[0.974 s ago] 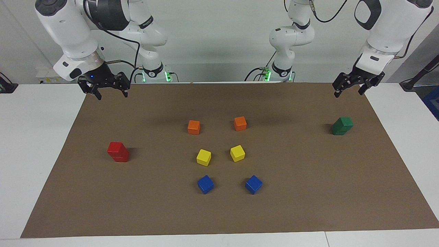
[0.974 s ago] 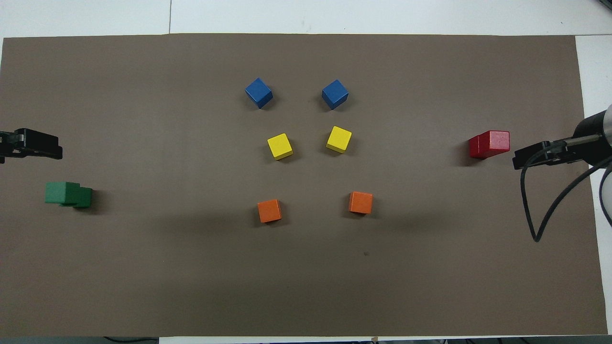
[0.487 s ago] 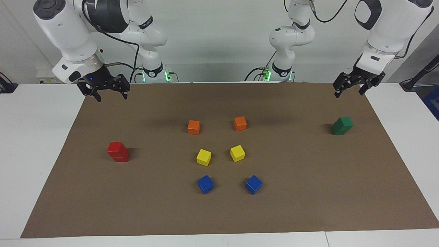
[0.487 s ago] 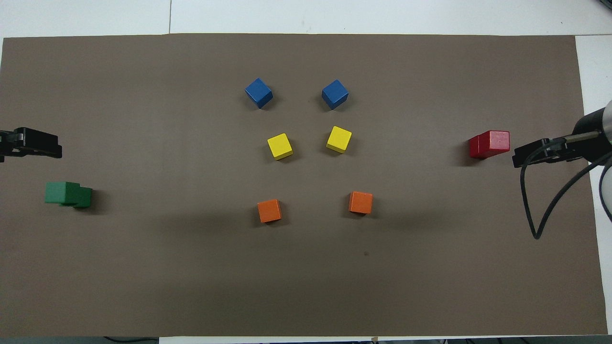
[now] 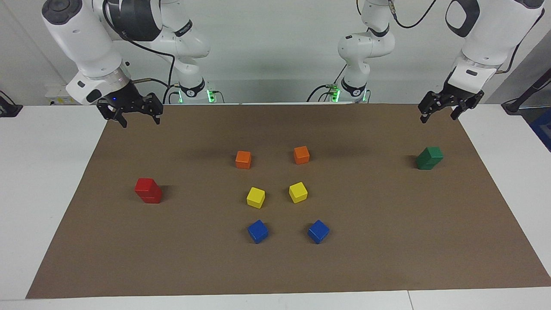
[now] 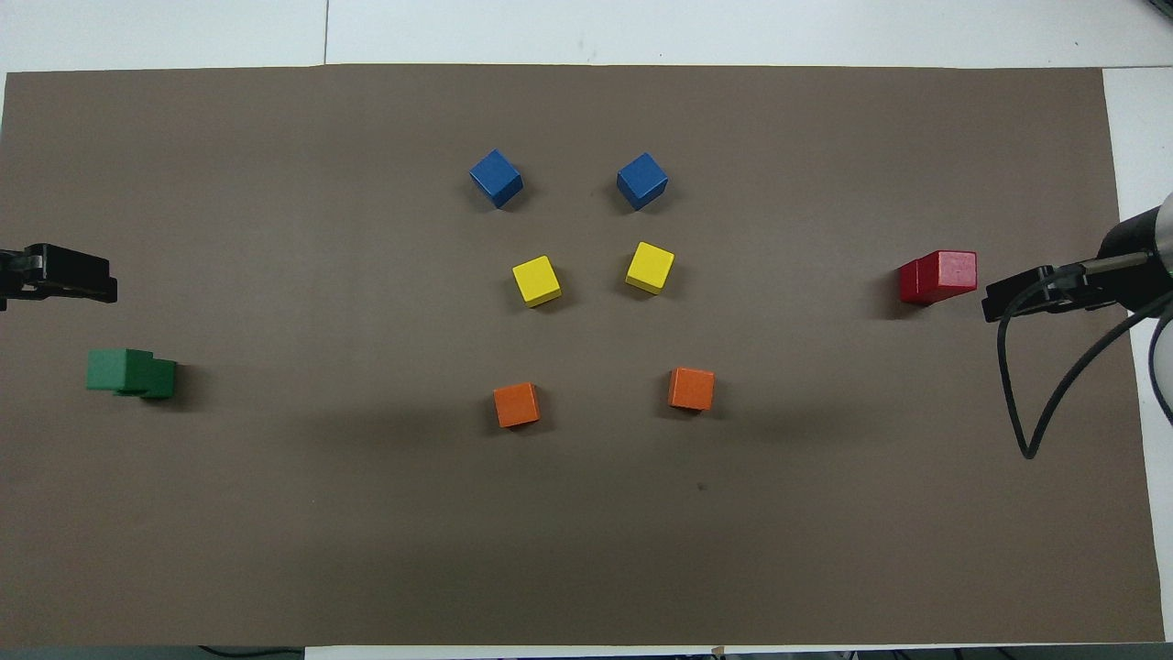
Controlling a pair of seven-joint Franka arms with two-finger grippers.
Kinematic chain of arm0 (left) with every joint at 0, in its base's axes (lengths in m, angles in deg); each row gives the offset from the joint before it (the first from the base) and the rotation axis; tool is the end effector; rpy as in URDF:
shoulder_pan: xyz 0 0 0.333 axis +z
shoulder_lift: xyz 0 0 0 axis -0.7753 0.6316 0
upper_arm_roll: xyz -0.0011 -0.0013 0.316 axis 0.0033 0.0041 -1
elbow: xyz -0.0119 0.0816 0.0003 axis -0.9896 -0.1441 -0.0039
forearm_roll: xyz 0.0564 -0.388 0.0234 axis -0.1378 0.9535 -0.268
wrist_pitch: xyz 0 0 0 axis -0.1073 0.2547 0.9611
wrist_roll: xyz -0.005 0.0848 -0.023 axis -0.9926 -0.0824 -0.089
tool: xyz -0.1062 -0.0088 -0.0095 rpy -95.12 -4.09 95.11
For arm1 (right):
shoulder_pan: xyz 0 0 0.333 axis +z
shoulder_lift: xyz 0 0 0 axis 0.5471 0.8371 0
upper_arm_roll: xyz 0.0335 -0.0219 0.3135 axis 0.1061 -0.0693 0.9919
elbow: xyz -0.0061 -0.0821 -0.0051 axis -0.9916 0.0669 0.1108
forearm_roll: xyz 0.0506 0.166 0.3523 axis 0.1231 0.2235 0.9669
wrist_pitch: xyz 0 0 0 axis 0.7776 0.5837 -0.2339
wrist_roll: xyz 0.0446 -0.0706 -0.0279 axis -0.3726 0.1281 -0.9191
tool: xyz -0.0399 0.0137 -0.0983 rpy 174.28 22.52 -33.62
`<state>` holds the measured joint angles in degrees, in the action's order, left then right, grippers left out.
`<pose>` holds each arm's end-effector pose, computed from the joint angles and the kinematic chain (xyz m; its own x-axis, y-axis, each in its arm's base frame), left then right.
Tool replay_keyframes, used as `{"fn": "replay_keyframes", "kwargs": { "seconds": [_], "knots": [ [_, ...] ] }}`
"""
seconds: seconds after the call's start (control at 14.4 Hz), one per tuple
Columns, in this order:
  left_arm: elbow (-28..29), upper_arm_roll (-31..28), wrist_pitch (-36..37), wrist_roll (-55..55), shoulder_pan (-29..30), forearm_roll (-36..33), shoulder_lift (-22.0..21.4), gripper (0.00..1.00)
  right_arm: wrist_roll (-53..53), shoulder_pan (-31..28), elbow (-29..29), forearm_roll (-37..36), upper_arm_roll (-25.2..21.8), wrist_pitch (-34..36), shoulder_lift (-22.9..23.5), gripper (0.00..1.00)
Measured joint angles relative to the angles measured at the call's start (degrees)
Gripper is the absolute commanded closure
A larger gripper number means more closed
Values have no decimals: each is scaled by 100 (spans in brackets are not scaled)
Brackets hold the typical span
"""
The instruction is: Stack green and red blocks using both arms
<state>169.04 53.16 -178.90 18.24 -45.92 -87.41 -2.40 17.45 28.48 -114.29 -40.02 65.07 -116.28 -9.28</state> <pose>0.5450 -0.0066 0.6163 0.9996 0.0040 0.0267 0.0047 -0.9997 -0.0247 0.5415 -0.0029 0.5849 0.9938 0.0857 -0.0709 0.0847 -0.9963 -0.0163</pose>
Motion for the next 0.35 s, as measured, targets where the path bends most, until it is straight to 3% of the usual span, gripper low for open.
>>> {"fn": "replay_keyframes", "kwargs": {
  "seconds": [0.35],
  "knots": [
    [0, -1, -15, 0, 0, 73, 0, 0, 0, 0, 0, 0, 0, 8, 0, 0]
  ]
}}
